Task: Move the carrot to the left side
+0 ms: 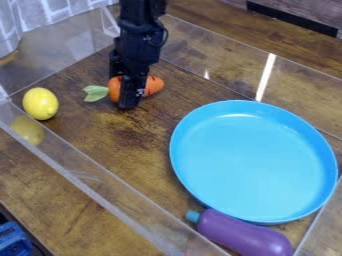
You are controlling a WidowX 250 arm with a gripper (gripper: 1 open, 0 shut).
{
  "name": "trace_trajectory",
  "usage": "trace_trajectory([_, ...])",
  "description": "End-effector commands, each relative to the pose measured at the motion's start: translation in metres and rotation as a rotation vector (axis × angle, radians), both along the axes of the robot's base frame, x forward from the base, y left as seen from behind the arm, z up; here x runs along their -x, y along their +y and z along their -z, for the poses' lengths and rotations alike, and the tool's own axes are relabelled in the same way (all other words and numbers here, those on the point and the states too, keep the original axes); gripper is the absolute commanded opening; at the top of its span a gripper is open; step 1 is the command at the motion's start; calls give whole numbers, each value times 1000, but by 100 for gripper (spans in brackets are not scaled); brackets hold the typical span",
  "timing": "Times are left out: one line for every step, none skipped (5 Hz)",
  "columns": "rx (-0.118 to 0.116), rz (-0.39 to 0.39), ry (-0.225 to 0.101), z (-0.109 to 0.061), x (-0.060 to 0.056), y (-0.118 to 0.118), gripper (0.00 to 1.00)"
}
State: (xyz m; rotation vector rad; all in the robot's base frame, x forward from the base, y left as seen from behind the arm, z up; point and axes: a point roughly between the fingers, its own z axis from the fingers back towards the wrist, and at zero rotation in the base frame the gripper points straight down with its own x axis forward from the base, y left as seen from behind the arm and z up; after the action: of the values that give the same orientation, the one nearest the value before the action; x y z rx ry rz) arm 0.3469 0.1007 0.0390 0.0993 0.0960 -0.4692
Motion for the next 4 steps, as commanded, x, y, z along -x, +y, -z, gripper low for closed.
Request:
trace_trajectory([-19,-35,-126,-45,-11,4,0])
trace_trajectory([-17,-53,-131,-43,-12,1,0])
trace_trajectory([-16,-91,-134,-47,-8,-5,0])
trace_trajectory([-14,-128,-139,-50,-6,-12,0])
